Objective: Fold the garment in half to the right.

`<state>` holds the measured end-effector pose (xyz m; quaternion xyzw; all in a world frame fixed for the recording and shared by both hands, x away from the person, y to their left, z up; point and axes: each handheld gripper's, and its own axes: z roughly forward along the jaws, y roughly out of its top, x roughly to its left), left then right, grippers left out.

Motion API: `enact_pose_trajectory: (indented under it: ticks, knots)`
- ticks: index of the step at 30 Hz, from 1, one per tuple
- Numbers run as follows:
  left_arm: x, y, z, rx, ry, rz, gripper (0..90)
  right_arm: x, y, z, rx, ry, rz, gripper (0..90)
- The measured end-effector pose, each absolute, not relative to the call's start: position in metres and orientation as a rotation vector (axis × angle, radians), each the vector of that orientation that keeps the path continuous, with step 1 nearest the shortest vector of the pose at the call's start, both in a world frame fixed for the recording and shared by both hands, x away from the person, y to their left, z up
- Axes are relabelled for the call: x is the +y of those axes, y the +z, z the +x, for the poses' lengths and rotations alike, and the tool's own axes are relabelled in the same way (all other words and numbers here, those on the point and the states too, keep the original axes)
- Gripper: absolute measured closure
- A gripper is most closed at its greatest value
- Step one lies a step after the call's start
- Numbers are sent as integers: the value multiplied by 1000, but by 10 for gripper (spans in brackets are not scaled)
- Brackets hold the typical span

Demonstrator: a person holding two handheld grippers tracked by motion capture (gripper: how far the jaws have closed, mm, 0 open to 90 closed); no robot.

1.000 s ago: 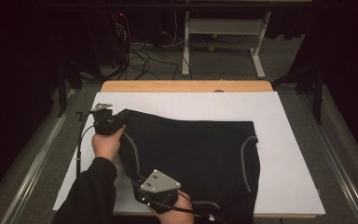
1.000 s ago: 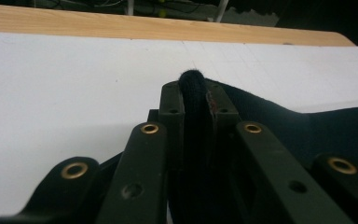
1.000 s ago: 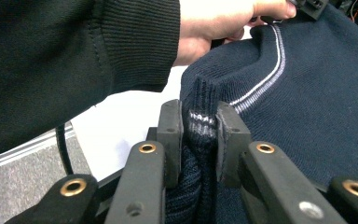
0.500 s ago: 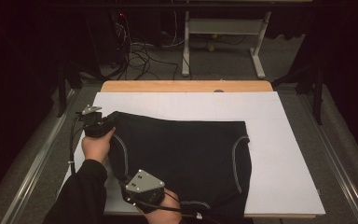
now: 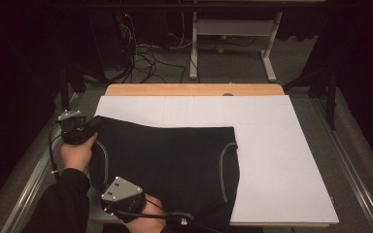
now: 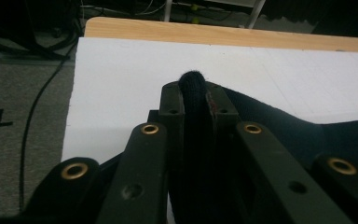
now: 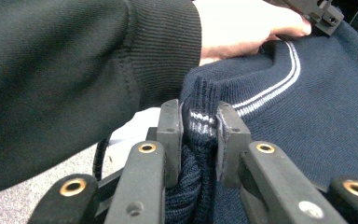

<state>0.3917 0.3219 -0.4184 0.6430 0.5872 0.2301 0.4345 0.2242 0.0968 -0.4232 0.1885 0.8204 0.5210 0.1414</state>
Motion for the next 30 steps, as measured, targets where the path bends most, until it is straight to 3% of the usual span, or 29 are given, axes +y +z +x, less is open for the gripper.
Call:
enact_pose_trajectory:
  ticks: [9,30]
  knots:
    - [291,-408,392,1446,543,1625,765,74,-418,221,2341,1521,566,757]
    - [188,-405,414,1359,525,1733,764,-28,-424,219,2207,1570,718,756]
